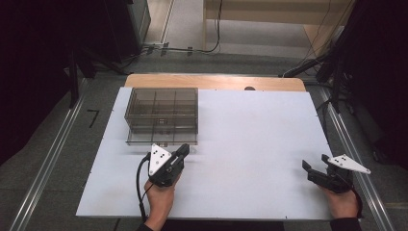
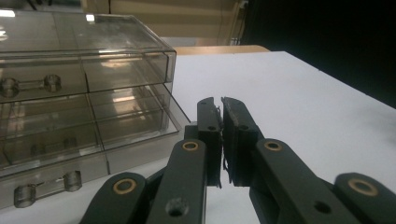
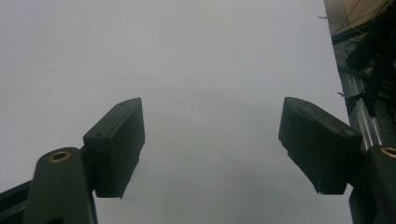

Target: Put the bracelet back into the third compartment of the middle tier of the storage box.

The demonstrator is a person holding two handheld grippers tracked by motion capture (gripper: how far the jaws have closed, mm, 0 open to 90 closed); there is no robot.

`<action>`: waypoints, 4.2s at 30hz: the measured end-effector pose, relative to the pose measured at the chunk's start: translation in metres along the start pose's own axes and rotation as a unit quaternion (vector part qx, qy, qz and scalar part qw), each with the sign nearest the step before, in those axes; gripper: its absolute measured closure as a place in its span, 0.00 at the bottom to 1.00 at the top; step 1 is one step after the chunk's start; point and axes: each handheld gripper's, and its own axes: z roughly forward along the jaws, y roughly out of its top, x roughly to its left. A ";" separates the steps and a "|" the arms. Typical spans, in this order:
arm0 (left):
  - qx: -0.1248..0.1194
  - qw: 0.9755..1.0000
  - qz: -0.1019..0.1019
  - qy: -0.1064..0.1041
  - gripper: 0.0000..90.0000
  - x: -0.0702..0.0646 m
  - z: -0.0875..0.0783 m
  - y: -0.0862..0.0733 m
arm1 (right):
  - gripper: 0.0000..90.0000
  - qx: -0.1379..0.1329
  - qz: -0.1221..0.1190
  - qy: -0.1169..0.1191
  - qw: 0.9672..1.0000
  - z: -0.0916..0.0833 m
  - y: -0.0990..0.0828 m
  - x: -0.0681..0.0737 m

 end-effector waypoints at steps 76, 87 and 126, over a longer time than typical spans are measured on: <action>-0.050 0.998 0.003 0.047 0.97 0.025 0.031 0.012 | 0.23 0.008 -0.002 -0.003 1.000 0.003 -0.001 0.000; -0.011 0.999 0.006 0.052 0.96 0.028 0.044 0.005 | 0.23 0.008 -0.001 -0.002 1.000 0.003 -0.002 -0.001; 0.067 0.994 -0.039 0.071 0.36 0.042 0.054 -0.001 | 0.23 0.007 -0.001 -0.002 1.000 0.002 -0.002 -0.001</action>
